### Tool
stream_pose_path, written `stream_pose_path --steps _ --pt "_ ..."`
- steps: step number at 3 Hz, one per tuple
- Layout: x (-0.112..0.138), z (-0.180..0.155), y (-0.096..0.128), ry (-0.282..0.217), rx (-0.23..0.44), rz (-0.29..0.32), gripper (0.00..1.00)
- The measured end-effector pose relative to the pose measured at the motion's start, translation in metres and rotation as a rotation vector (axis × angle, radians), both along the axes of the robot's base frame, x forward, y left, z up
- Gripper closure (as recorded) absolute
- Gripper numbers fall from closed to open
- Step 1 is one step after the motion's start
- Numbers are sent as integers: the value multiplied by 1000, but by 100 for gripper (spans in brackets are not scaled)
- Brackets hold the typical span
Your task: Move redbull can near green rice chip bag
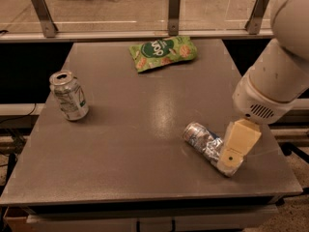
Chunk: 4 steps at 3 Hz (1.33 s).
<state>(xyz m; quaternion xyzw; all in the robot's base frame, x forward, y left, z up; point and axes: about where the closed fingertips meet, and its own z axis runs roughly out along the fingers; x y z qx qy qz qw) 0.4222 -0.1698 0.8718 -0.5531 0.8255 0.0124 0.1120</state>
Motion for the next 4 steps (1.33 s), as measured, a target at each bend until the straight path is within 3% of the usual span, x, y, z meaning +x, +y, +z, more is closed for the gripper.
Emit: stream_pose_path --steps 1,3,4 --pt "-9 -18 7 41 17 -42 0" --pt "-20 -36 16 59 44 -70 41" --pt "-14 -29 11 33 50 -95 65"
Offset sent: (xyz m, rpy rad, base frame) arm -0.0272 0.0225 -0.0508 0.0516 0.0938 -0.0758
